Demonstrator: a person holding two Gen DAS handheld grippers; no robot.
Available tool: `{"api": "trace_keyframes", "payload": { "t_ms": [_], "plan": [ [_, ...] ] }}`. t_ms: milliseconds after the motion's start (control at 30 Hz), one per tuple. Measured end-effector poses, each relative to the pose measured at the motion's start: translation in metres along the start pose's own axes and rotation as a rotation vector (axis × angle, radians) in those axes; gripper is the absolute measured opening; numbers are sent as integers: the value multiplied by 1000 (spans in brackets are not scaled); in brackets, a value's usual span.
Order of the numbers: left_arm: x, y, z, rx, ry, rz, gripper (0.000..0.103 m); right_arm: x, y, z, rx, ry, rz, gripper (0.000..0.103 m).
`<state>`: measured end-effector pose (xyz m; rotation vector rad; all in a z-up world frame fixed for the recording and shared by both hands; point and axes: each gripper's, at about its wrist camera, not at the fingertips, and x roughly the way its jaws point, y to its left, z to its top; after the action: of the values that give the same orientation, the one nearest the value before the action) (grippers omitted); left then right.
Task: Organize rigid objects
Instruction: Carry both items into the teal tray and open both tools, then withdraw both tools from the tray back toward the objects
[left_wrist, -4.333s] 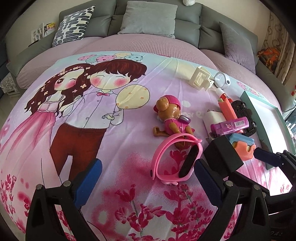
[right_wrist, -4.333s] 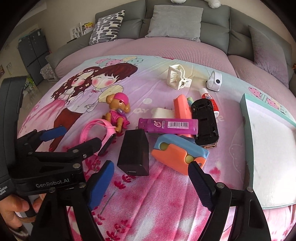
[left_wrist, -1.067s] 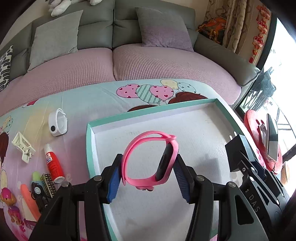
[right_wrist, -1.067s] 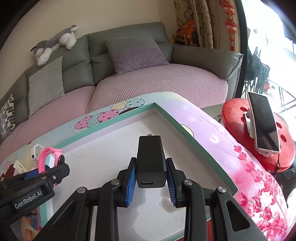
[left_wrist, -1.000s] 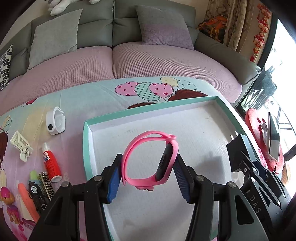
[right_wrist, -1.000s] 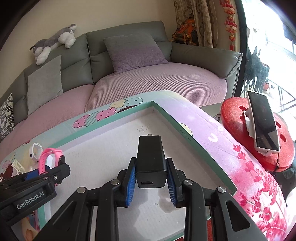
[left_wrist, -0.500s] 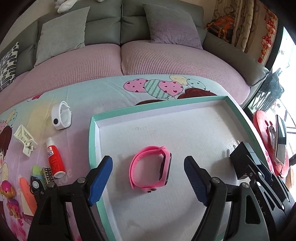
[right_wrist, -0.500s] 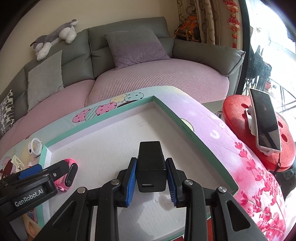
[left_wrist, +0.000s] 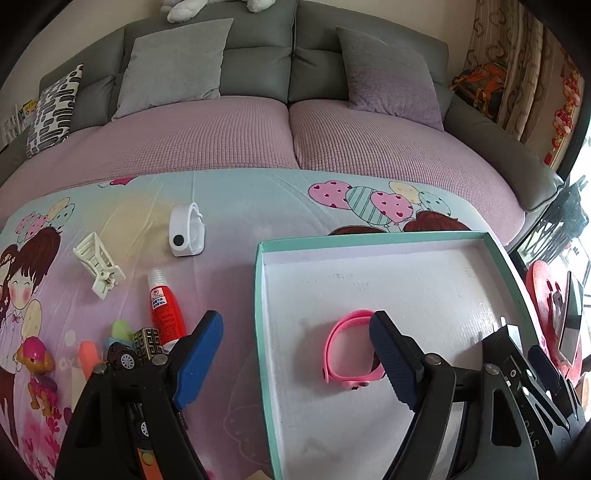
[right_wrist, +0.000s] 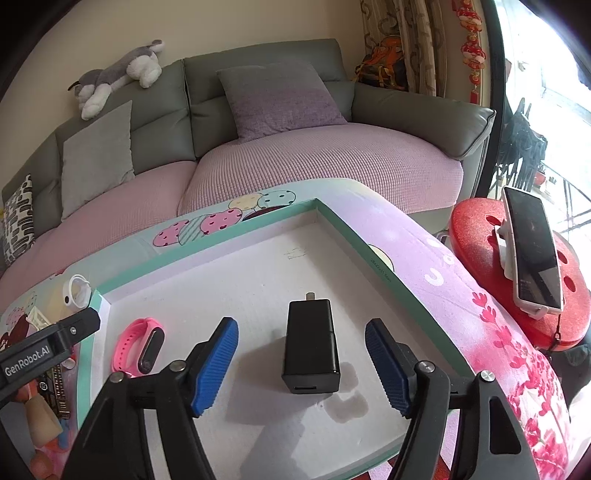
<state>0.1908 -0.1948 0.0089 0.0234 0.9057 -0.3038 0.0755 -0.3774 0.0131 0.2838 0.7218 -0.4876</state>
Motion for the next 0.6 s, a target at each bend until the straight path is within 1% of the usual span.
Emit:
{"api": "trace_keyframes", "payload": {
  "t_ms": [33, 67, 100, 133, 167, 200, 467, 600],
  "plan": [
    [-2, 3, 0, -7, -8, 6, 99, 0, 0, 0, -2, -1, 3, 82],
    [-3, 5, 0, -12, -19, 11, 103, 0, 1, 0, -4, -2, 3, 88],
    [-5, 8, 0, -16, -30, 18, 103, 0, 1, 0, -5, -5, 3, 91],
    [-7, 10, 0, -21, -37, 25, 103, -1, 1, 0, -4, -9, 4, 92],
    [-8, 12, 1, -27, -41, 27, 103, -2, 1, 1, -2, -12, 8, 96],
    [-9, 15, 1, -35, -43, 26, 103, -2, 1, 1, 0, -17, 11, 103],
    [-14, 32, -3, -83, -62, 51, 103, -4, 1, 2, 10, -30, 20, 103],
    [-13, 37, -5, -95, -54, 63, 103, -4, 2, 2, 7, -28, 22, 103]
  ]
}}
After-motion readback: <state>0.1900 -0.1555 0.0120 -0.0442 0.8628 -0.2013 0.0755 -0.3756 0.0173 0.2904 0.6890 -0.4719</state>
